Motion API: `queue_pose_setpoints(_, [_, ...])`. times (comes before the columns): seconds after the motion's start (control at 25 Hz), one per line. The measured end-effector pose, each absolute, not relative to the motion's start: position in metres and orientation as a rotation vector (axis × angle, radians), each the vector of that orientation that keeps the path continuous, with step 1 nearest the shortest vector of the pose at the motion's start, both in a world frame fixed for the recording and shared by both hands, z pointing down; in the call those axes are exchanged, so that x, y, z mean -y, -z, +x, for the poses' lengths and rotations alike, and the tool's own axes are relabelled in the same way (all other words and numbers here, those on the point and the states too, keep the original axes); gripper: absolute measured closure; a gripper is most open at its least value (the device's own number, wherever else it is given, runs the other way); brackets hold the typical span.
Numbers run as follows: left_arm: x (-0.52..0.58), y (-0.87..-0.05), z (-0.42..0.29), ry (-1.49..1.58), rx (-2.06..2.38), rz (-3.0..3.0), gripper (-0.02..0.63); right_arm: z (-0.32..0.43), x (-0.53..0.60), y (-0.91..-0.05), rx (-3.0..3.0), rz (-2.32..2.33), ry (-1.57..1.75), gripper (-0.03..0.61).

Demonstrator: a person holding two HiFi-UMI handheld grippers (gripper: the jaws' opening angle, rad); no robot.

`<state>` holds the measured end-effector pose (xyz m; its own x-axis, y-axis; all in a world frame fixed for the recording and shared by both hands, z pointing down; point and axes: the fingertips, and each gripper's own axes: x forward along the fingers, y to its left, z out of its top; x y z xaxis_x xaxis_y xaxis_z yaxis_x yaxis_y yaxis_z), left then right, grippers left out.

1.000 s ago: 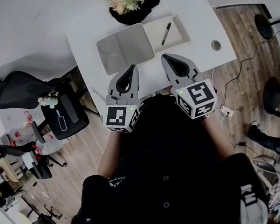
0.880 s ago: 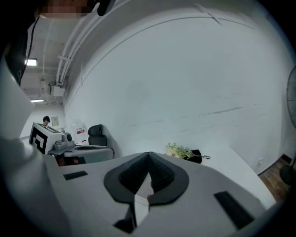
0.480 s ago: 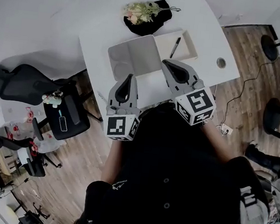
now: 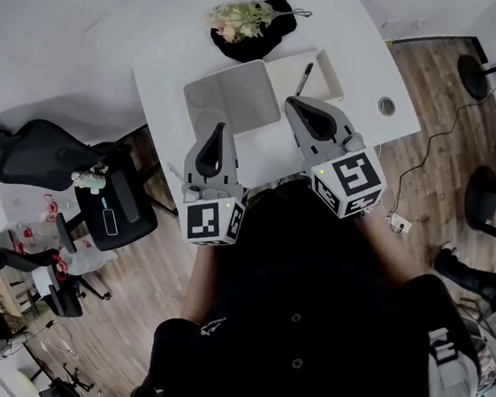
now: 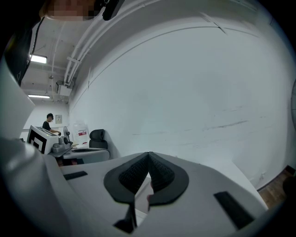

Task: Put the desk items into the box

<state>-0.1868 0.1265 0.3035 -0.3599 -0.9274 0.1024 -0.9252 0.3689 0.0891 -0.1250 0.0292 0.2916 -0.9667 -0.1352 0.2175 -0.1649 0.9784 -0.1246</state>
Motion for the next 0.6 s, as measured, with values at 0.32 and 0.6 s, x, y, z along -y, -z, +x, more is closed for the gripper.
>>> queue_pose_setpoints(0.32, [-0.12, -0.305, -0.177, -0.009, 2.455, 1.732, 0.606, -0.123, -0.035, -0.296, 2.909, 0.185, -0.201, 0.58])
queue_pose_setpoints(0.6, [-0.131, -0.312, -0.181, -0.026, 2.471, 1.682, 0.606, -0.123, -0.039, -0.3, 2.909, 0.184, -0.218, 0.58])
